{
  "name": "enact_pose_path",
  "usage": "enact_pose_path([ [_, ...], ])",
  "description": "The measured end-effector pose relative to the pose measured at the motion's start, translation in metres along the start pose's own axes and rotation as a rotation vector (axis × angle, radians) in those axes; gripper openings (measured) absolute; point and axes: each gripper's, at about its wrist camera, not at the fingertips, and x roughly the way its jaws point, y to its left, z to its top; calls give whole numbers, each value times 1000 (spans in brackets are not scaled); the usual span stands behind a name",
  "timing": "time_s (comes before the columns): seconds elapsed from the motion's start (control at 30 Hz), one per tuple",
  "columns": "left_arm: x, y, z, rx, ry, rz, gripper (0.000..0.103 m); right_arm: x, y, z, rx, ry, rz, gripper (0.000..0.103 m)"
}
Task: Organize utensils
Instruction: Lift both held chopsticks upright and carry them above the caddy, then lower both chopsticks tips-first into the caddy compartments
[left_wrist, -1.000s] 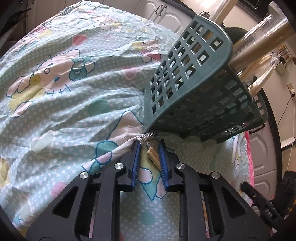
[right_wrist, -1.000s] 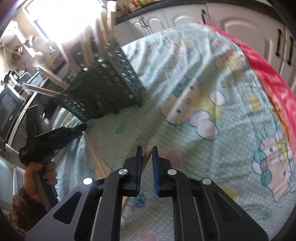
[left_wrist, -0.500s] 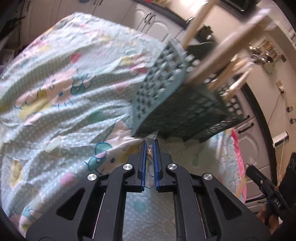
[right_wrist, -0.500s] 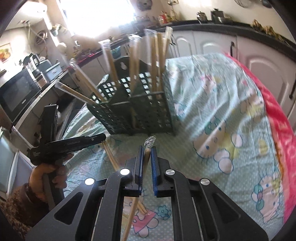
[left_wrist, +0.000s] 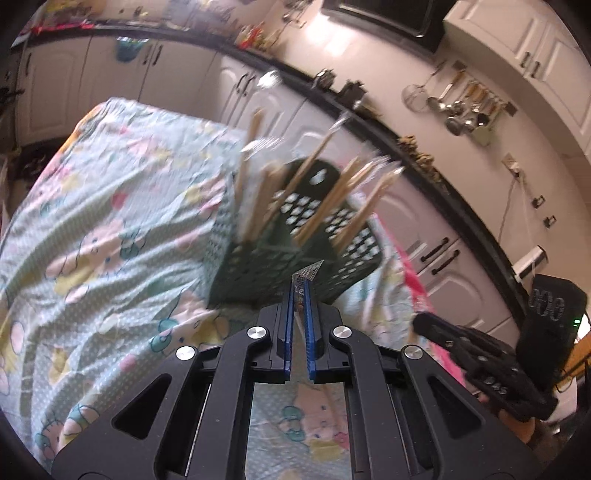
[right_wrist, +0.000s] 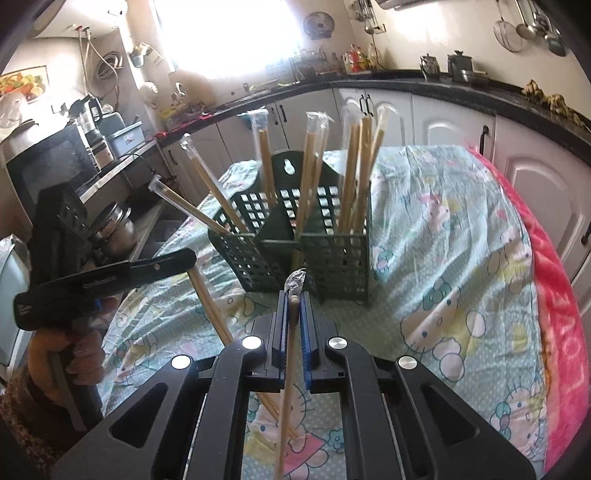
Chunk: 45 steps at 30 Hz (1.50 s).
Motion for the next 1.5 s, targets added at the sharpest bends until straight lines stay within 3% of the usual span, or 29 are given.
enact_pose_path([
  [0.83, -33, -65, 34, 160, -106, -74, 2, -41, 26, 48, -91, -163, 19, 6],
  [1.5, -71, -100, 89, 255, -263, -88, 2, -84, 35, 101, -143, -338, 21, 6],
])
